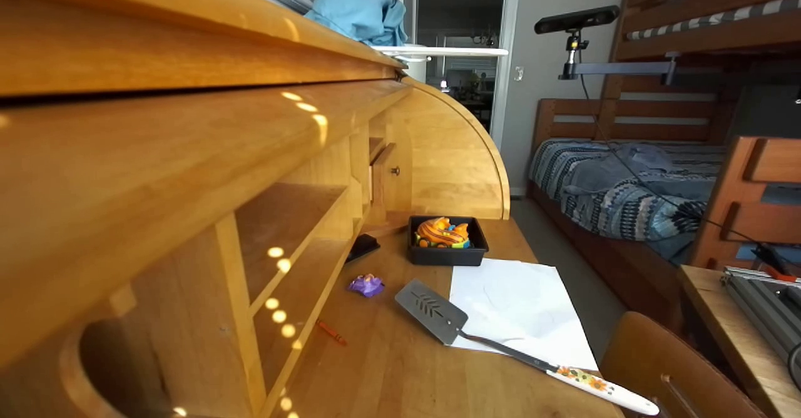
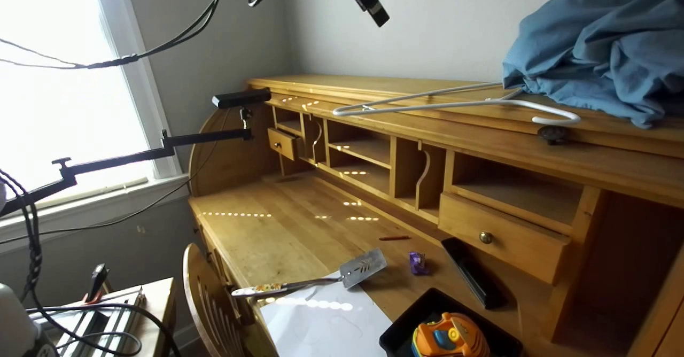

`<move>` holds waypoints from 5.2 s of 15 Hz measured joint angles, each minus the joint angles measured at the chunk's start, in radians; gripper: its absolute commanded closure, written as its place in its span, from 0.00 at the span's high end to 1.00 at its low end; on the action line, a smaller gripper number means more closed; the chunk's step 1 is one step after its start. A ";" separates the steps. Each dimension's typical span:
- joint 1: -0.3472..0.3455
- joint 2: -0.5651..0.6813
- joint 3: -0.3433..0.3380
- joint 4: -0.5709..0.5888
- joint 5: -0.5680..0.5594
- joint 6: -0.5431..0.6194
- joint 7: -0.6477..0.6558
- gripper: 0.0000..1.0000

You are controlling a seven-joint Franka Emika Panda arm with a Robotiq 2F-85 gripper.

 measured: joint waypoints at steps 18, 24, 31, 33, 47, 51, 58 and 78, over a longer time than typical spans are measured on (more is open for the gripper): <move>-0.327 0.178 0.036 0.139 -0.348 0.214 0.575 1.00; -0.353 0.316 0.096 0.324 -0.569 0.199 0.845 1.00; -0.334 0.412 0.104 0.424 -0.605 0.112 0.938 1.00; -0.335 0.423 0.098 0.424 -0.613 0.101 0.968 0.74; -0.331 0.447 0.084 0.431 -0.641 0.088 1.038 0.00; -0.331 0.447 0.083 0.452 -0.667 0.090 1.048 0.01; -0.332 0.437 0.030 0.620 -0.907 0.180 1.216 0.01; -0.296 0.323 0.019 0.682 -1.157 0.198 1.651 0.01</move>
